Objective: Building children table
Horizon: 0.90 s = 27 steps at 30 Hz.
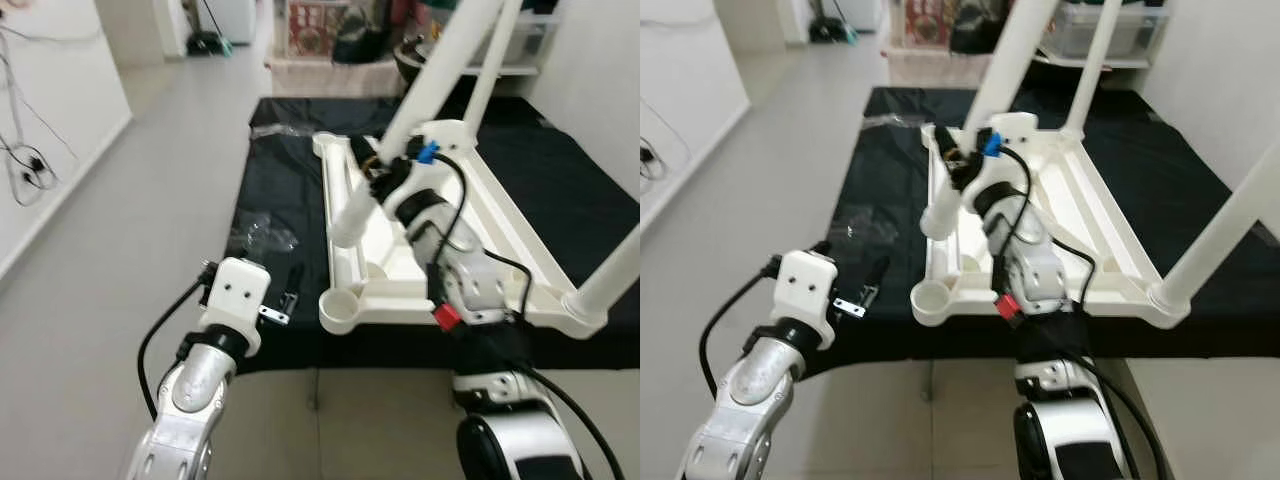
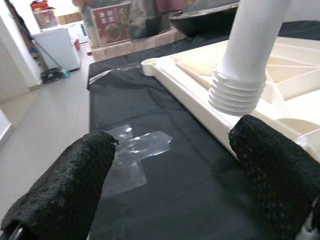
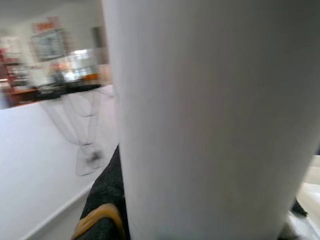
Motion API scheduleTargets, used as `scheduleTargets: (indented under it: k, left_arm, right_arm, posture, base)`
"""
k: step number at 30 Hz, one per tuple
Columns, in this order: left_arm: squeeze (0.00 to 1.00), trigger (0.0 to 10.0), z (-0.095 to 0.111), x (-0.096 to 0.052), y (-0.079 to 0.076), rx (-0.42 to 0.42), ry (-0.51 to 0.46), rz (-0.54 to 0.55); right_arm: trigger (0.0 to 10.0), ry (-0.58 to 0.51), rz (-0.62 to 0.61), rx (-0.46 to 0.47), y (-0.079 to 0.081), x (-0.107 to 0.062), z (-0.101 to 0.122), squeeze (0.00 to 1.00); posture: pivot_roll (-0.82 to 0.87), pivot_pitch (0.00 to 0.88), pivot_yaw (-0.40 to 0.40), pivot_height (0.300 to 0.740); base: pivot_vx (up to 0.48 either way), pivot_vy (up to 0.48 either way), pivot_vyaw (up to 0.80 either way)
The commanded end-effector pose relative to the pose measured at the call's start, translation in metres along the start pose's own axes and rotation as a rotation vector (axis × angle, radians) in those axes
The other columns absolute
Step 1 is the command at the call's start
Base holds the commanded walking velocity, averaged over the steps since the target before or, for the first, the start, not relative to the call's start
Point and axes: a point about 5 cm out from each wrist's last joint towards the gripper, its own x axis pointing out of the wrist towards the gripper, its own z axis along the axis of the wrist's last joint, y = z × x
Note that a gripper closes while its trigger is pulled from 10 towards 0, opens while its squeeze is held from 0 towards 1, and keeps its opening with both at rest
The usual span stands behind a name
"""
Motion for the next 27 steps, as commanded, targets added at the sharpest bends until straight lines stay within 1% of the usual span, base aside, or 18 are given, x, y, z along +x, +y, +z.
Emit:
scheduleTargets:
  k: [1, 2, 3, 6, 11, 13, 16, 17, 18, 19, 20, 22, 24, 26, 27]
  left_arm:
    - [0.00, 10.0, -0.003, -0.003, 0.000, 0.013, 0.019, 0.006]
    - [0.00, 10.0, -0.003, -0.004, 0.000, 0.014, 0.020, 0.005]
    - [0.00, 10.0, -0.003, -0.004, 0.000, 0.014, 0.020, 0.005]
    - [0.00, 10.0, -0.004, -0.006, -0.003, -0.001, 0.030, 0.006]
    - [0.00, 10.0, -0.004, -0.007, -0.004, -0.007, 0.033, 0.008]
    - [0.00, 10.0, -0.003, -0.008, -0.004, -0.008, 0.034, 0.009]
    - [0.00, 10.0, -0.004, -0.011, -0.007, -0.017, 0.044, 0.003]
    - [0.00, 10.0, -0.004, -0.011, -0.007, -0.017, 0.044, 0.003]
    - [0.00, 10.0, -0.004, -0.013, -0.009, -0.018, 0.047, -0.001]
    - [0.00, 10.0, -0.005, -0.014, -0.009, -0.018, 0.049, -0.003]
    - [0.00, 10.0, -0.005, -0.014, -0.009, -0.018, 0.049, -0.003]
    - [0.00, 10.0, -0.005, -0.017, -0.010, -0.019, 0.053, -0.009]
    - [0.00, 10.0, -0.004, -0.019, -0.010, -0.028, 0.053, -0.008]
    - [0.00, 10.0, -0.004, -0.020, -0.010, -0.023, 0.052, -0.006]
    - [0.00, 10.0, -0.004, -0.019, -0.010, -0.013, 0.047, -0.009]
  right_arm:
    - [10.0, -0.031, 0.090, 0.001, 0.004, 0.005, 0.012, 0.00]
    - [10.0, -0.032, 0.115, 0.001, 0.004, 0.006, 0.013, 0.00]
    - [10.0, -0.032, 0.115, 0.001, 0.004, 0.006, 0.013, 0.00]
    - [10.0, -0.049, 0.137, -0.027, -0.006, 0.013, 0.025, 0.00]
    - [10.0, -0.056, 0.148, -0.028, -0.009, 0.016, 0.029, 0.00]
    - [10.0, -0.041, 0.197, -0.024, -0.006, 0.016, 0.028, 0.00]
    - [10.0, 0.039, 0.401, 0.015, 0.004, 0.011, 0.020, 0.00]
    - [10.0, 0.039, 0.401, 0.015, 0.004, 0.011, 0.020, 0.00]
    - [10.0, 0.057, 0.453, 0.006, 0.005, 0.009, 0.018, 0.00]
    - [10.0, 0.067, 0.478, -0.008, 0.004, 0.008, 0.018, 0.00]
    - [10.0, 0.067, 0.478, -0.008, 0.004, 0.008, 0.018, 0.00]
    - [10.0, 0.072, 0.491, -0.018, -0.007, 0.006, 0.022, 0.00]
    - [10.0, 0.054, 0.433, -0.028, -0.021, 0.008, 0.028, 0.00]
    - [10.0, 0.040, 0.400, -0.029, -0.025, 0.009, 0.031, 0.00]
    - [10.0, 0.036, 0.401, -0.032, -0.025, 0.009, 0.031, 0.00]
  posture:
    - [0.10, 0.078, -0.072, 0.740]
    - [0.10, 0.078, -0.072, 0.740]
    - [0.10, 0.078, -0.072, 0.740]
    - [0.10, 0.083, -0.074, 0.740]
    - [0.10, 0.089, -0.077, 0.740]
    - [0.10, 0.093, -0.076, 0.740]
    - [0.10, 0.105, -0.072, 0.740]
    - [0.10, 0.105, -0.072, 0.740]
    - [0.10, 0.109, -0.072, 0.740]
    - [0.10, 0.109, -0.072, 0.740]
    - [0.10, 0.109, -0.072, 0.740]
    - [0.10, 0.116, -0.073, 0.740]
    - [0.10, 0.123, -0.071, 0.740]
    - [0.10, 0.125, -0.070, 0.740]
    - [0.10, 0.125, -0.065, 0.740]
  base:
    - [0.000, 0.000, 0.00]
    - [0.000, 0.000, 0.00]
    - [0.000, 0.000, 0.00]
    - [0.000, 0.000, 0.00]
    - [0.000, 0.000, 0.00]
    - [0.000, 0.000, 0.00]
    - [0.000, 0.000, 0.00]
    - [0.000, 0.000, 0.00]
    - [0.000, 0.000, 0.00]
    - [0.000, 0.000, 0.00]
    - [0.000, 0.000, 0.00]
    - [0.000, 0.000, 0.00]
    - [0.000, 0.000, 0.00]
    - [0.000, 0.000, 0.00]
    - [0.000, 0.000, 0.00]
